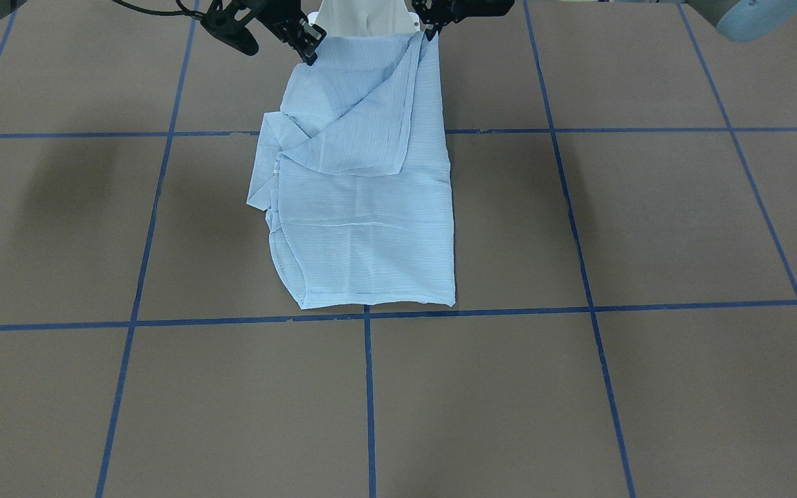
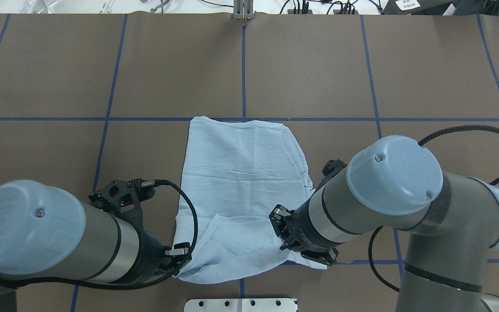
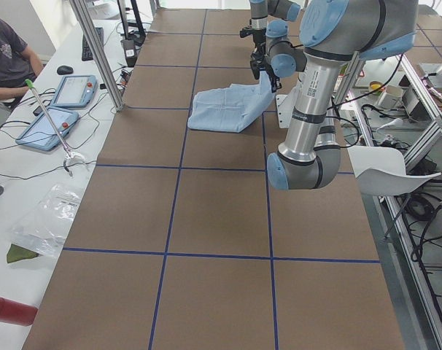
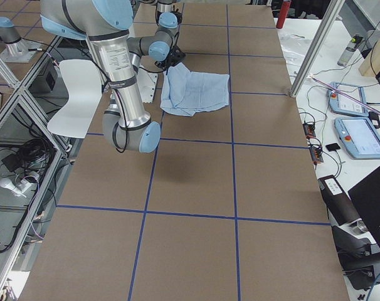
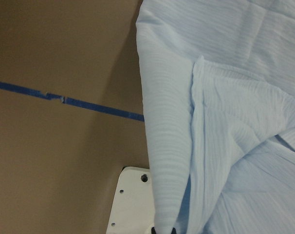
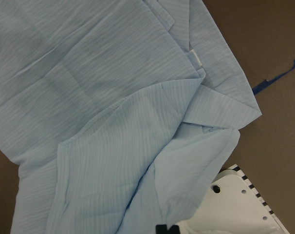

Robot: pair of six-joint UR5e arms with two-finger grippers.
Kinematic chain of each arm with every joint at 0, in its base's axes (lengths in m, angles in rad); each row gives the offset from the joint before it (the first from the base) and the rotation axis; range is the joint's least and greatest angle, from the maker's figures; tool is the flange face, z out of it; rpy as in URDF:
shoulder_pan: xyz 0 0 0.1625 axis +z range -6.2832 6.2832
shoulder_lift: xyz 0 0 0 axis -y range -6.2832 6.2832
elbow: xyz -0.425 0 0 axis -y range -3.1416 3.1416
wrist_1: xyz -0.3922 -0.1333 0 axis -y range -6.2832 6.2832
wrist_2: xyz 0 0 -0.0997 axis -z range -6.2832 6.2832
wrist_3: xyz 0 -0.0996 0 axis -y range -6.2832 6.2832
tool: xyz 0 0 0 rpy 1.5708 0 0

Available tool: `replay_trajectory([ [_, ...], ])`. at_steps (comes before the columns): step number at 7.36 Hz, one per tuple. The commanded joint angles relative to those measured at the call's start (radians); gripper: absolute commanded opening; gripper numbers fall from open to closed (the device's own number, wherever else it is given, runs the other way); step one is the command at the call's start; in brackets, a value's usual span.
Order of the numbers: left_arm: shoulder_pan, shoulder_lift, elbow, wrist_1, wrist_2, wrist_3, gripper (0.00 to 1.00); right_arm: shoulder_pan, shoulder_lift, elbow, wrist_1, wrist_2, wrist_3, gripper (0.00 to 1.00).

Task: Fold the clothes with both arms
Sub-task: 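Grasp the near edge with both grippers and lift it, then fold the near edge with both grippers away from the robot over the shirt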

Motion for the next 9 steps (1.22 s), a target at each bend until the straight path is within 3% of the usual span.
replay_trajectory([
  [1,-0.016,-0.002,0.038,-0.017,0.001,0.011,0.00,0.007,0.014,-0.037,0.004,0.000,-0.013,0.00],
  [3,-0.042,-0.002,0.052,-0.020,-0.001,0.014,0.00,0.025,0.012,-0.047,0.004,-0.010,-0.025,0.00],
  [5,-0.130,-0.016,0.104,-0.039,-0.002,0.075,0.00,0.121,0.020,-0.100,0.007,-0.008,-0.117,0.00],
  [7,-0.227,-0.064,0.237,-0.125,-0.004,0.140,0.00,0.209,0.107,-0.236,0.018,-0.007,-0.210,0.00],
  [9,-0.276,-0.074,0.364,-0.259,-0.004,0.172,0.00,0.270,0.144,-0.391,0.169,-0.005,-0.237,0.00],
])
